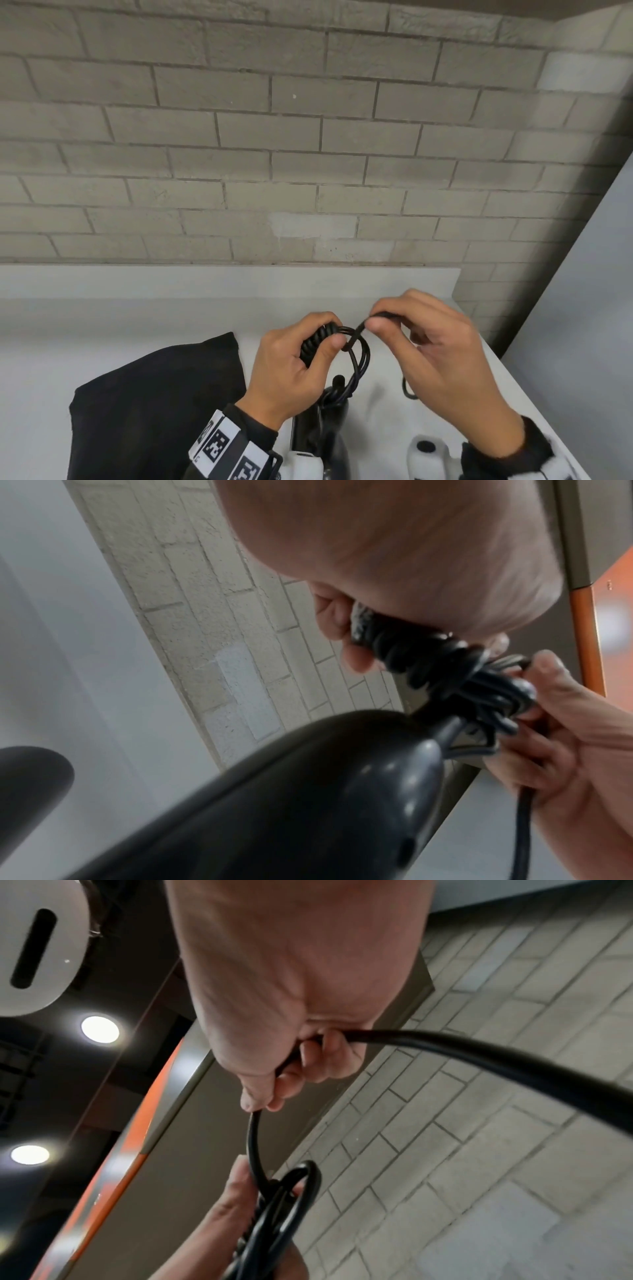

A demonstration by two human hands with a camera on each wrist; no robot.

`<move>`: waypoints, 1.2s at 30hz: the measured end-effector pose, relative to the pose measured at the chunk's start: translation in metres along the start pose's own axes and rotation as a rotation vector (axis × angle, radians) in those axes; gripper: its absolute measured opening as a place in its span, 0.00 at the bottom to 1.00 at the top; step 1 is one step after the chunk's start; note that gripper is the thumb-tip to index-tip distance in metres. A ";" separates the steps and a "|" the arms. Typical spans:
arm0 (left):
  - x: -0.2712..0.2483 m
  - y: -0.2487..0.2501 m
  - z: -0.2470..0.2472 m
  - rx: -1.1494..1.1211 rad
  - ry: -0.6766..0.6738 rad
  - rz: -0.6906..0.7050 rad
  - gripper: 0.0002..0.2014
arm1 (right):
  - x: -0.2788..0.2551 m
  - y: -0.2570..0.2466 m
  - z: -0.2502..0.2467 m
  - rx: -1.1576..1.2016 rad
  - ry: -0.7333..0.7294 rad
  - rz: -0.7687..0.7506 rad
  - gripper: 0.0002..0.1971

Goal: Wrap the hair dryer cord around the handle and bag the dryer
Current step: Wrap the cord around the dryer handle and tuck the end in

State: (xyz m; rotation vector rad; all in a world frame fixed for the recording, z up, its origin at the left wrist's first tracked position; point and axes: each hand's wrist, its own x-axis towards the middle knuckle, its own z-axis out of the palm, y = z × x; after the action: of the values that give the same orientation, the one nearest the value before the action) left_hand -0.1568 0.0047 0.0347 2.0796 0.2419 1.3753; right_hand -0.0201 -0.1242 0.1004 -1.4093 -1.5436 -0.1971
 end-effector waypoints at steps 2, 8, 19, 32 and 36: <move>0.000 0.003 -0.002 -0.026 -0.016 0.042 0.16 | 0.009 -0.001 0.004 0.082 0.007 0.045 0.04; 0.001 0.002 -0.005 0.028 -0.052 0.191 0.14 | 0.013 0.010 0.030 0.529 -0.031 0.412 0.09; 0.001 -0.005 -0.005 0.033 0.046 0.182 0.15 | -0.012 0.022 0.063 0.848 -0.103 0.728 0.10; -0.002 -0.017 -0.004 -0.005 0.169 -0.087 0.15 | -0.032 0.012 0.070 0.833 -0.044 0.640 0.04; -0.001 -0.018 -0.004 -0.036 0.135 -0.128 0.14 | -0.026 0.012 0.067 0.741 -0.114 0.608 0.07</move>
State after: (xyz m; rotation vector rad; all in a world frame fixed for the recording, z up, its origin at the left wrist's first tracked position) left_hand -0.1570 0.0201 0.0242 1.9098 0.3968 1.4334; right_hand -0.0506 -0.0918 0.0426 -1.2078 -1.0297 0.7592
